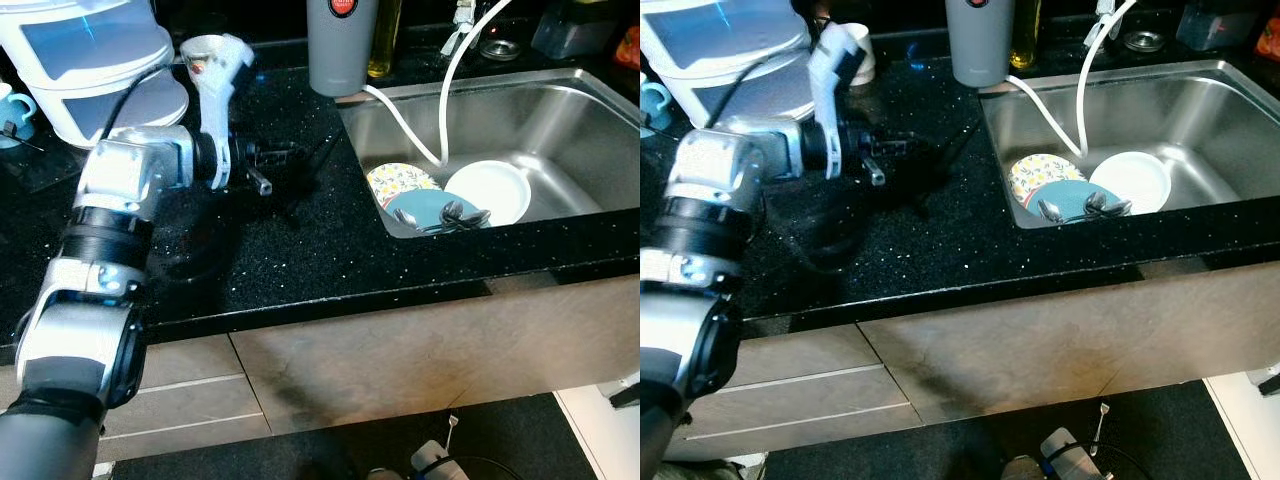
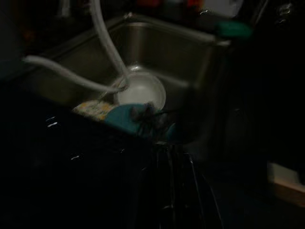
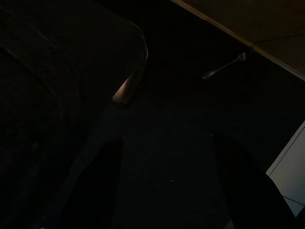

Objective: Kitchen organization

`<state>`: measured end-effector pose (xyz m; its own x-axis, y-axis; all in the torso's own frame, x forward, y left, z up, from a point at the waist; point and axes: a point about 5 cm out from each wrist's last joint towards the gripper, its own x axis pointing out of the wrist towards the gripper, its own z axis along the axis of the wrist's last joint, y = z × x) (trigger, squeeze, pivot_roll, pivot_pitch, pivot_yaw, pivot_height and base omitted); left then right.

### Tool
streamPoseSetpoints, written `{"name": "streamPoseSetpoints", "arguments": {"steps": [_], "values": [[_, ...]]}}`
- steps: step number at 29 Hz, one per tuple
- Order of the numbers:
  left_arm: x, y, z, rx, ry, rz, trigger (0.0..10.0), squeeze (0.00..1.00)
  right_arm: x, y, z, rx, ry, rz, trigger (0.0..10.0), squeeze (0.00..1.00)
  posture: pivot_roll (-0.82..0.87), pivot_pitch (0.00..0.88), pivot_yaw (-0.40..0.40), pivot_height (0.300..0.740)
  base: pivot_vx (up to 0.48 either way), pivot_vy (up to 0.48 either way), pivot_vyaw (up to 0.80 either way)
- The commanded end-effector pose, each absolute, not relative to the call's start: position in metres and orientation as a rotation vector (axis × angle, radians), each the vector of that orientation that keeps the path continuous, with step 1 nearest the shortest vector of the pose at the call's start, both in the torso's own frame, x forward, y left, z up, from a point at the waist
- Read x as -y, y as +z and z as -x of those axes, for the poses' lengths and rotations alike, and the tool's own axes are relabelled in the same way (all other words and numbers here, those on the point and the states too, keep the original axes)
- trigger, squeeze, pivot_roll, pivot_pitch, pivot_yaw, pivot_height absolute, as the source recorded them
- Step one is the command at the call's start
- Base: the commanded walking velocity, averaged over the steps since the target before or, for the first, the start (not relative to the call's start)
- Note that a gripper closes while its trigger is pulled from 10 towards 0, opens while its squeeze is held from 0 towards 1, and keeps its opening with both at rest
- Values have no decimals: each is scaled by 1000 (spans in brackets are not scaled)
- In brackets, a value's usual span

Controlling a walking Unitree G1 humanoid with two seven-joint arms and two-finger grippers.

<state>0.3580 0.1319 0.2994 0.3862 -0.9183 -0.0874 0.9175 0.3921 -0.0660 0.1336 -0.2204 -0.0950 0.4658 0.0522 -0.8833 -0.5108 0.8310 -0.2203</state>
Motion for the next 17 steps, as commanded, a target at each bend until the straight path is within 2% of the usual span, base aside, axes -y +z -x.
{"name": "streamPoseSetpoints", "arguments": {"steps": [1,8,11,12,13,15,16,17], "values": [[-133,306,-343,-67,-1263,23,0,0,220,-97,-128,-1060,351,482,10000,0,-91,59,41,740,0,0,0],[-119,312,-325,10,-1401,71,0,0,220,-97,-128,-1060,348,483,10000,0,-93,56,41,740,0,0,0],[-117,314,-324,38,-1405,88,0,0,220,-97,-128,-1060,348,483,10000,0,-93,52,43,740,0,0,0],[-115,314,-328,54,-1362,76,4941,0,220,-97,-128,-1061,349,483,10000,0,-94,47,41,740,0,0,0],[-114,314,-340,69,-1231,63,10000,0,220,-98,-128,-1062,349,484,10000,0,-96,45,42,740,0,0,0],[-114,314,-344,70,-1185,64,10000,0,220,-98,-128,-1062,349,484,10000,0,-97,45,42,740,0,0,0],[-117,308,-365,27,-947,11,10000,0,220,-98,-128,-1063,350,484,10000,0,-92,43,39,740,0,0,0],[-117,308,-365,27,-947,11,10000,0,220,-98,-128,-1063,350,484,10000,0,-92,43,39,740,0,0,0]]}}
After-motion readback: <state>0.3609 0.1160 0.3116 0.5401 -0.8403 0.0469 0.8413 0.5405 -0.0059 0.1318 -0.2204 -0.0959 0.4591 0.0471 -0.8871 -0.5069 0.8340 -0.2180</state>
